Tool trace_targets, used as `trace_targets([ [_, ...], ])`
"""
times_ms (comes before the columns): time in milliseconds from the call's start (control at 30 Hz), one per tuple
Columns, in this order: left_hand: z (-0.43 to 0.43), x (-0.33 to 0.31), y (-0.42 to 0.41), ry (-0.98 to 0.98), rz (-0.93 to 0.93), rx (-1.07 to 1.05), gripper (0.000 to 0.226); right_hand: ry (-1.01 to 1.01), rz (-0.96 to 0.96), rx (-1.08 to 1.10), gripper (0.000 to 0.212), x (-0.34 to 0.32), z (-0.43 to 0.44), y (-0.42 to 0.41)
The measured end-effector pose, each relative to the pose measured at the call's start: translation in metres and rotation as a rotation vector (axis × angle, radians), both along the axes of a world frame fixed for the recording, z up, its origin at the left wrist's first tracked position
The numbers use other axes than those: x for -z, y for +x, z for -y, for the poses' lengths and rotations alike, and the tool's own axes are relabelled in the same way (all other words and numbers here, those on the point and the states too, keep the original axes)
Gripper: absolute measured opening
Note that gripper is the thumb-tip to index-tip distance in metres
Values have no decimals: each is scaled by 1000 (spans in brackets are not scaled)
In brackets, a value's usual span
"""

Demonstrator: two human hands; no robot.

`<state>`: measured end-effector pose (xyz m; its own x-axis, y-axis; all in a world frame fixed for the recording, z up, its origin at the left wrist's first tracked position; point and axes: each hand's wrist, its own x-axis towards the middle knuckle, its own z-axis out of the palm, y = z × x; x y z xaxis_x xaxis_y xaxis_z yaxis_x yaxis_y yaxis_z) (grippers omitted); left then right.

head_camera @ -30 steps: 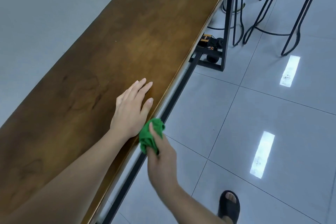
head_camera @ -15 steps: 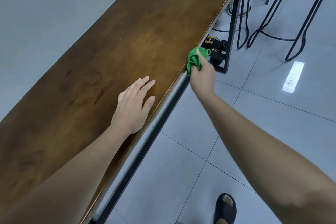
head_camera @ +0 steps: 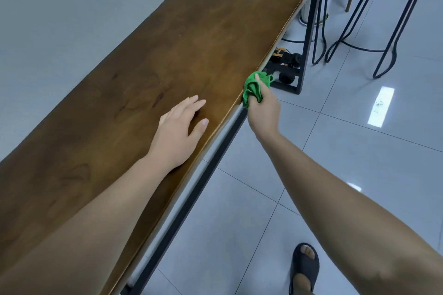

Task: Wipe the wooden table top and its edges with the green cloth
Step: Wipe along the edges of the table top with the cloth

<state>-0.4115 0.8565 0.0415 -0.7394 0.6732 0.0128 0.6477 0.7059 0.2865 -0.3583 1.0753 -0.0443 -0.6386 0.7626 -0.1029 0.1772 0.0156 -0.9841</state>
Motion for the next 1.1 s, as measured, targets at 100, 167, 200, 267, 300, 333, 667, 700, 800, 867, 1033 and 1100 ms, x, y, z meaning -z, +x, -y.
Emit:
trace_targets([
  [100,55,-2,25,3,0,-8,61,4,-18,5,71,6,74,33],
  [167,94,-1,40,0,-12,-14,58,4,-37,2,71,7,128,55],
  [200,114,0,48,-2,-20,-14,58,4,-49,-5,71,7,156,67],
  [267,153,2,63,-10,-31,-11,57,8,-61,-10,71,8,210,89],
  [300,171,3,69,-14,-30,-10,57,10,-61,-4,71,9,235,100],
  [333,188,4,76,-19,-26,-10,58,4,-58,0,70,10,259,110],
  [667,287,24,115,-86,-38,7,61,-12,-111,-151,80,18,450,223],
  [700,289,27,117,-90,-40,7,61,-32,-117,-169,81,19,465,233],
  [800,291,34,120,-87,-66,-12,60,-80,-142,-227,84,20,497,255],
  [867,290,38,119,-84,-86,-21,60,-56,-135,-251,84,21,497,258],
  [1033,290,40,119,-85,-101,-31,62,12,-82,-177,80,14,433,218],
  [1100,288,37,120,-94,-108,-37,63,41,-32,-106,78,8,385,186],
])
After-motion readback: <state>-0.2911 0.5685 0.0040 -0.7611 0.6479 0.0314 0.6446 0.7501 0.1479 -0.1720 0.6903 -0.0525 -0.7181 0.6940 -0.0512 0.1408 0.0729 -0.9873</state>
